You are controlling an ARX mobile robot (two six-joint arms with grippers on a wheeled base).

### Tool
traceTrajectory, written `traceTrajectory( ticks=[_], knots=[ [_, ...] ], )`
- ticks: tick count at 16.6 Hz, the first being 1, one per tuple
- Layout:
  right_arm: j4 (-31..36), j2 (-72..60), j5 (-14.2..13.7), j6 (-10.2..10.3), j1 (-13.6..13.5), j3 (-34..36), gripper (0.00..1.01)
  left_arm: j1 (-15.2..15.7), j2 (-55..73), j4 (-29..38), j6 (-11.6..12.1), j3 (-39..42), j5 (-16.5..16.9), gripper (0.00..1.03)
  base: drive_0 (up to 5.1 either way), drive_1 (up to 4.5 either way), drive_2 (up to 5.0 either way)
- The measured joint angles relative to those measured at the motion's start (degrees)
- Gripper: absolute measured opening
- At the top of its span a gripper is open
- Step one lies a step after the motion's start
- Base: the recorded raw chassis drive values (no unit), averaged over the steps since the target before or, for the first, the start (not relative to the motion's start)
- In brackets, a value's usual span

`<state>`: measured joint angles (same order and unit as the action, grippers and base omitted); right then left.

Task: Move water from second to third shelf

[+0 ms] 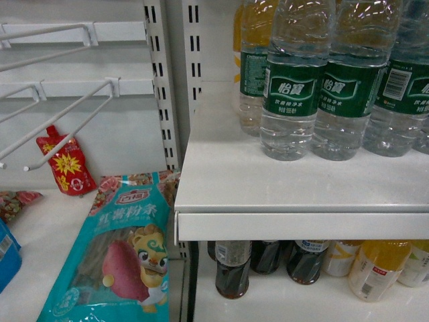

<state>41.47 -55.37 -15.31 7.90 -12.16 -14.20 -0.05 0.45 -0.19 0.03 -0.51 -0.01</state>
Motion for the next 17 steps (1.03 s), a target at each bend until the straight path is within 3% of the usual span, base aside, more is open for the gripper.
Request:
traceTrajectory(
  ticks=[2, 5, 12, 17],
  knots=[
    [3.7, -3.9, -0.9, 0.4, -1.0, 0.0, 0.39, 0.0, 0.0, 0.0, 0.0, 0.0, 0.0, 0.98, 0.0, 0.00, 0.0],
    [3.5, -7.9, -0.8, 0.7, -0.8, -0.5, 0.39, 0.0, 0.0, 0.0, 0.0, 0.0, 0.0, 0.98, 0.0, 0.00, 0.0],
    [3.4, -16.0, 2.1, 3.0, 2.5, -7.9, 0.39, 0.0, 0.0, 0.0, 0.0, 0.0, 0.0, 0.98, 0.0, 0.00, 0.0],
    [0.7, -20.5, 2.7, 3.0, 3.2, -12.9, 0.39, 0.0, 0.0, 0.0, 0.0, 0.0, 0.0, 0.98, 0.0, 0.00, 0.0]
  ],
)
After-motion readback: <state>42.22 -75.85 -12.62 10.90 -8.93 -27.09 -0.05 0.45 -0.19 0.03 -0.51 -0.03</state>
